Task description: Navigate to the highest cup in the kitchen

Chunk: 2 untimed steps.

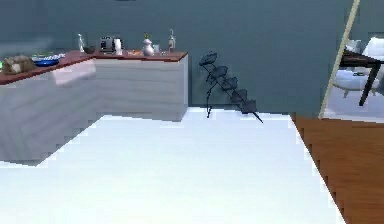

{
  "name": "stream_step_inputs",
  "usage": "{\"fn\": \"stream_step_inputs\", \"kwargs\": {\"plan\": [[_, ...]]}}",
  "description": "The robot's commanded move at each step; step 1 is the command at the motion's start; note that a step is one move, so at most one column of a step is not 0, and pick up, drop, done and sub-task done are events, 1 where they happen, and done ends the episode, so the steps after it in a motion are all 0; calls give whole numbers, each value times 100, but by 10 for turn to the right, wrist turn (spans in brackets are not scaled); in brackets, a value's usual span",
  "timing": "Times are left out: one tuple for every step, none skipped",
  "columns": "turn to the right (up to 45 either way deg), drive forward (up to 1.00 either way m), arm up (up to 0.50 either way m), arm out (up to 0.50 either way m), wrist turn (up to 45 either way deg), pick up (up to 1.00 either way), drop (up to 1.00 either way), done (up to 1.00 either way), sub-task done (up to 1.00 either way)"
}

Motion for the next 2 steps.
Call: {"fn": "stream_step_inputs", "kwargs": {"plan": [[-390, 0, 0, 0, 0, 0, 0, 0, 0], [0, 45, 0, 0, 0, 0, 0, 0, 0]]}}
